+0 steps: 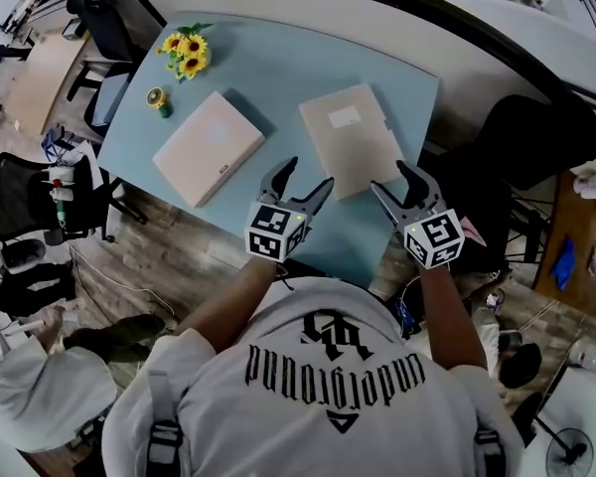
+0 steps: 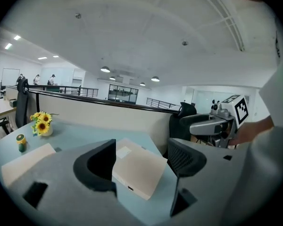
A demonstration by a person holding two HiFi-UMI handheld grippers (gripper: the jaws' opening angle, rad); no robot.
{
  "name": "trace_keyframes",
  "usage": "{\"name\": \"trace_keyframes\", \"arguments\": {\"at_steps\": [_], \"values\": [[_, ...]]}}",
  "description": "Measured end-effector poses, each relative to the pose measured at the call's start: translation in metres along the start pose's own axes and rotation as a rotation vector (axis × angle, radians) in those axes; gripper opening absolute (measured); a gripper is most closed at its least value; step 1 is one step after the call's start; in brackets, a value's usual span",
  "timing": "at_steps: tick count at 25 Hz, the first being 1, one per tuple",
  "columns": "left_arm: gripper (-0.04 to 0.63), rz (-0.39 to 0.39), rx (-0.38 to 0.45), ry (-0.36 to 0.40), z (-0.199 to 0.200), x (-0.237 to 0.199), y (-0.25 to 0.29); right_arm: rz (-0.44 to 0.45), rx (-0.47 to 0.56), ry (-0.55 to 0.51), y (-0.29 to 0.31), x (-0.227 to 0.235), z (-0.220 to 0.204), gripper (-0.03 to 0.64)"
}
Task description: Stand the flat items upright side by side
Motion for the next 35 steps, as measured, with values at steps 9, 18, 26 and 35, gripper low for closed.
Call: {"name": "trace_keyframes", "arguments": {"at_steps": [9,18,26,35], "values": [[0.357,0.033,-0.194,-0.200,-0.055,-0.051,0.085,0.039,-0.231,-0.007,0.086,0.067,-0.040,0.278],[0.377,0.066,-0.333,-0.396,-0.116,-0.082,0.148,0.057,-0.495,0.056,0.161,0.136,-0.113,0.289],[0.383,0.100,-0.393,-0.531,-0.153,-0.108,0.185,0.054,-0.690,0.132,0.199,0.181,-0.168,0.347],[0.385,0.094,-0.435,-0.550,-0.165,-0.119,0.219,0.219,-0.821,0.278,0.221,0.199,-0.199,0.360]]}}
Point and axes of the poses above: the fingertips, and each gripper's own axes: y forward along the fingers, x to its right, z out of its top, the point moved 6 cm from there along -y, backward along the fingers, and after that the axes turned 1 degree about -x, right-handed, at the moved point
